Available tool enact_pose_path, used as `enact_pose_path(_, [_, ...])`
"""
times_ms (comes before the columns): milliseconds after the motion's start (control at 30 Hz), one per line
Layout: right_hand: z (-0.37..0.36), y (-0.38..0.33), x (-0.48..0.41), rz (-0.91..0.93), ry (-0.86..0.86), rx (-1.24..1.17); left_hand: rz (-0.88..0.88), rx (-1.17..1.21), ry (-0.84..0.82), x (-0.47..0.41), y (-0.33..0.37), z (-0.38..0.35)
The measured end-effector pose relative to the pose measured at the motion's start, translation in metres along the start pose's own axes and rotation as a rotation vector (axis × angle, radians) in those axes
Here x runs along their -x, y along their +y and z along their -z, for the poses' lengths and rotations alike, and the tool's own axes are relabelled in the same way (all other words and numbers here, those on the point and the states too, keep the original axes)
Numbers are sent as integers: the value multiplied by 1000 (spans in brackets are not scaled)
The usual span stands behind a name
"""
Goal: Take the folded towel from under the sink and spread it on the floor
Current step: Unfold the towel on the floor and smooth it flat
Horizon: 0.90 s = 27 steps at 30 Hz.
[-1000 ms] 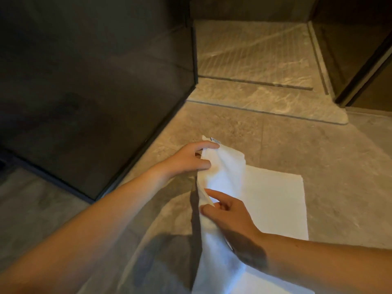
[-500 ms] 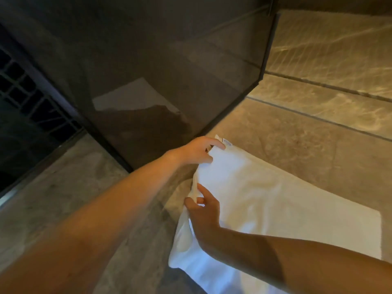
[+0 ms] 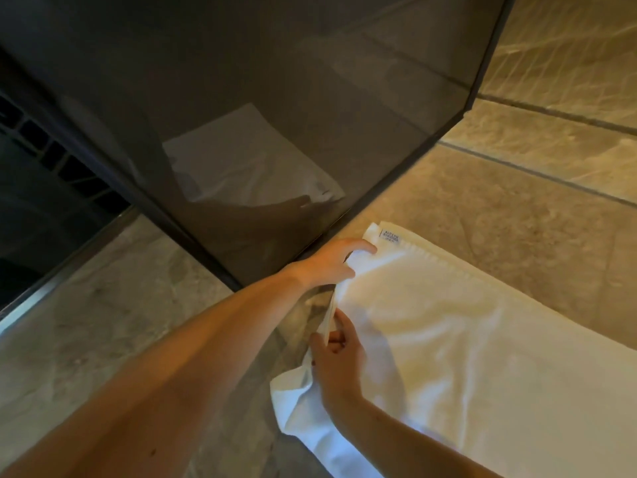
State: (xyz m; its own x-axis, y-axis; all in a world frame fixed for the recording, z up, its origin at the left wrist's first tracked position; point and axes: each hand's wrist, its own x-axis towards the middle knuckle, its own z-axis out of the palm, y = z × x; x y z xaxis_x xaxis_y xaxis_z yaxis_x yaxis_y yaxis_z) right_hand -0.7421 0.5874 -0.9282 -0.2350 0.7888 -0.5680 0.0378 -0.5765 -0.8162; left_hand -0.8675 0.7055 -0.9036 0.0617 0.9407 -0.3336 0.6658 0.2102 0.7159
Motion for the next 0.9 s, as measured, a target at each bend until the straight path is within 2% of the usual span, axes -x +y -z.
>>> enact_pose_path(200, [2,2,3,-11,-48,32,25,-1,22,-1,-10,-5])
enact_pose_path(300, [13,-1,7,37,-183,172,-18,-249,163,1,-7,-16])
enact_pose_path(333, [21,-4,8,107,-218,281,-34,-364,232,4,-6,-23])
enact_pose_path(400, [51,-13,8,398,-250,594,-110,-503,342,17,-6,-42])
enact_pose_path(467, [90,-16,2,734,-293,948,-257,-573,370,32,-11,-63])
enact_pose_path(500, [111,-18,-1,818,-317,1098,-301,-612,339,39,-14,-72])
enact_pose_path(567, [150,-23,-8,844,-326,1322,-307,-664,270,46,-23,-83])
enact_pose_path(633, [184,-26,-14,891,-260,1528,-276,-701,245,47,-30,-84])
enact_pose_path(700, [212,-28,-22,836,-174,1653,-247,-721,238,45,-36,-84])
enact_pose_path(800, [235,-24,-33,756,-90,1651,-230,-710,242,45,-42,-87])
enact_pose_path(900, [241,-16,-38,761,-109,1596,-227,-710,255,45,-42,-87])
